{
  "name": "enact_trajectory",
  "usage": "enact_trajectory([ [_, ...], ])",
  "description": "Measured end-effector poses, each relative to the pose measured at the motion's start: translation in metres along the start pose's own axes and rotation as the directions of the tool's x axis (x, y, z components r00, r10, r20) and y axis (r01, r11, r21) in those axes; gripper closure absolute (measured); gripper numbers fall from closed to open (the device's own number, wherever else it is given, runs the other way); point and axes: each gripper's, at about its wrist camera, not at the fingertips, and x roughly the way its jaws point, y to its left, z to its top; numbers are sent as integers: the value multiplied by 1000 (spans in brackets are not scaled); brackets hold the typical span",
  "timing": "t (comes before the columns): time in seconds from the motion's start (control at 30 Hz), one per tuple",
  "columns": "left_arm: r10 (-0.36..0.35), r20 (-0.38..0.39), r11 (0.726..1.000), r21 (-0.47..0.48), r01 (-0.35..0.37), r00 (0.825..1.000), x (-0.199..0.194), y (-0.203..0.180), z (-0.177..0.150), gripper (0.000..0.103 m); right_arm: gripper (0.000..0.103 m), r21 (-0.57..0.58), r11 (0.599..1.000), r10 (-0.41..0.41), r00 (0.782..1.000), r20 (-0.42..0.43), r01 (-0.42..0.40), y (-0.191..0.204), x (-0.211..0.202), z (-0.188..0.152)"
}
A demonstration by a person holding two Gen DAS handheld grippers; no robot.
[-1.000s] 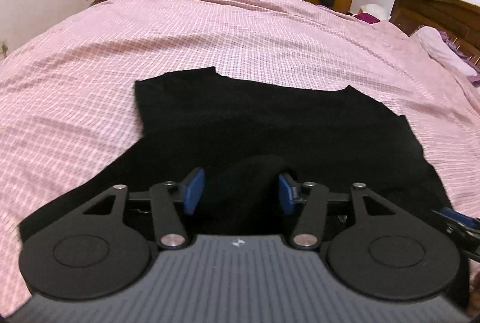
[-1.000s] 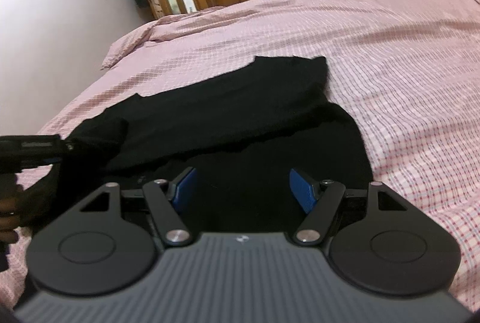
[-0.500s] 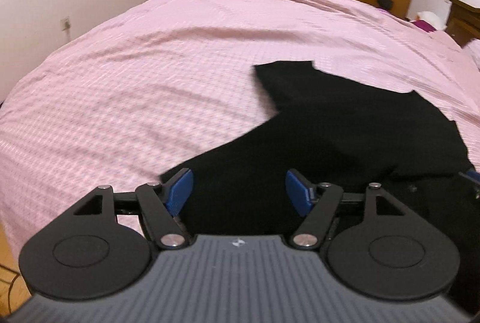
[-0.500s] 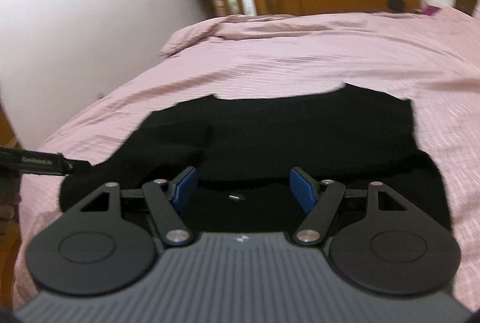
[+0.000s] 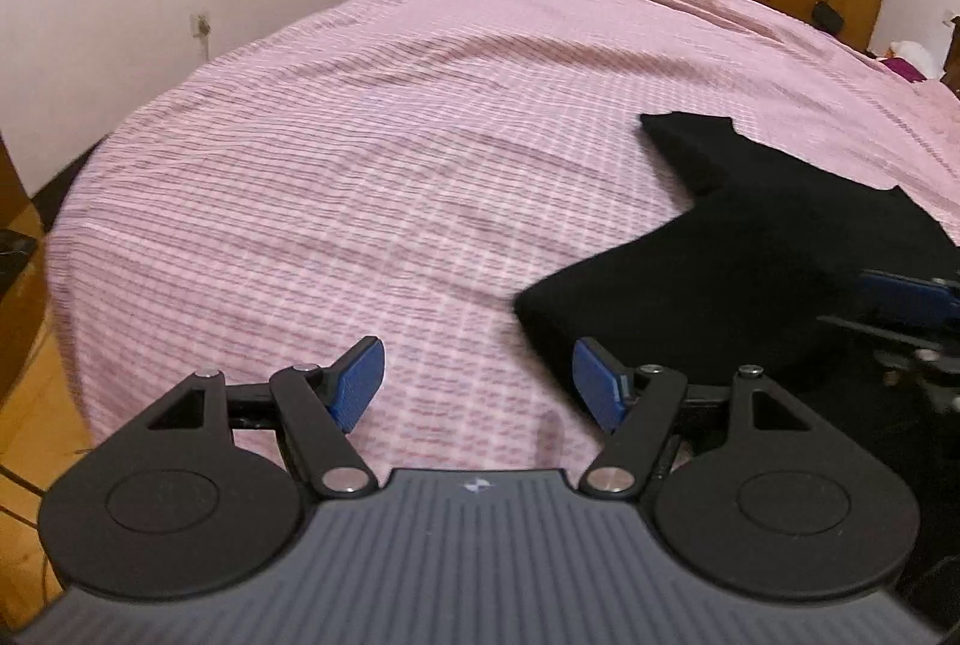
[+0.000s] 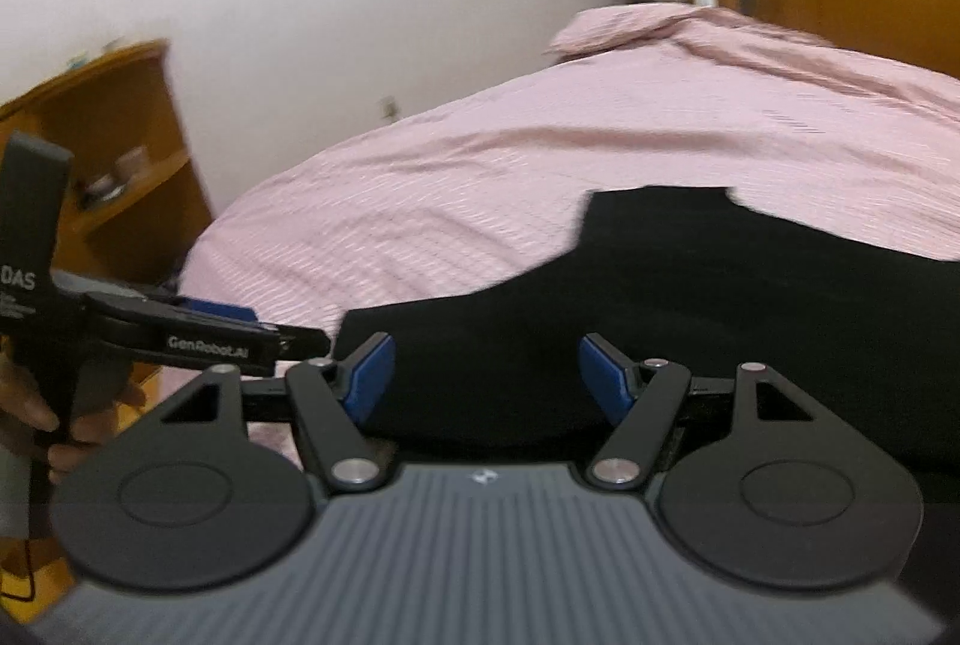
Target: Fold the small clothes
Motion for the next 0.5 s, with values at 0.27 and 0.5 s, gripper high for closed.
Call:
enact_trajectory([
  [0.27, 43, 0, 997, -58, -43, 999, -2, 30, -8, 28, 33, -37, 993, 111, 988, -103, -116, 35, 45, -3],
  [0.5, 56, -23, 993, -101, -58, 998, 4, 42, -14, 28, 36, -43, 992, 109, 979, -170, -118, 43, 72, -14],
])
